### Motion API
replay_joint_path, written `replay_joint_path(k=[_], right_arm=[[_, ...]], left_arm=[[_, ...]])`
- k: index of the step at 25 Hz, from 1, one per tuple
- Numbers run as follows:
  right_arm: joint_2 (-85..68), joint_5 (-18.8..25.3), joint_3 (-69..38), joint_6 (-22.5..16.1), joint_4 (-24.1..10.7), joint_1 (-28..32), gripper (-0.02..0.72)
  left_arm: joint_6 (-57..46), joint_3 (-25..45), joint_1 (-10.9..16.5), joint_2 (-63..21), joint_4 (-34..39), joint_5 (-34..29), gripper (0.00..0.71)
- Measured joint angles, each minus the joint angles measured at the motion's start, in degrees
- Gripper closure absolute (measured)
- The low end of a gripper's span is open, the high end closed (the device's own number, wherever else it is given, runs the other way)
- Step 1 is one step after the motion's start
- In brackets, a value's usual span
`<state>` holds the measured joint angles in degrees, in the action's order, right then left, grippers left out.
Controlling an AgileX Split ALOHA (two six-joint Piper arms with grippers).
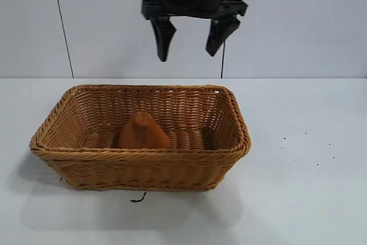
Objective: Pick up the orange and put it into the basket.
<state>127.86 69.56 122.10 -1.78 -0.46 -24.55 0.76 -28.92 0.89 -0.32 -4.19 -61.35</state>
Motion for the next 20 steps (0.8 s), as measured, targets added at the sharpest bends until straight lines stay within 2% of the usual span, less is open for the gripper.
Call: replay_joint_path(k=[7,10,15,20], right_arm=[[0.00,0.00,0.00,-0.74,-0.58,14.90,0.072],[0.00,0.00,0.00,-0.97,-0.39,19.36,0.072],[-0.12,-0.02,-0.57,-1.07,-0.01,22.79,0.072],[-5.40,-0.02,-10.04,-0.94,-0.03,23.15,0.072]], left_arm=[[0.00,0.00,0.00,0.00,-0.05,0.00,0.014],[0.00,0.00,0.00,0.00,-0.05,0.00,0.014],[0.00,0.00,0.00,0.00,-0.05,0.00,0.014],[0.00,0.00,0.00,0.00,-0.05,0.00,0.014]])
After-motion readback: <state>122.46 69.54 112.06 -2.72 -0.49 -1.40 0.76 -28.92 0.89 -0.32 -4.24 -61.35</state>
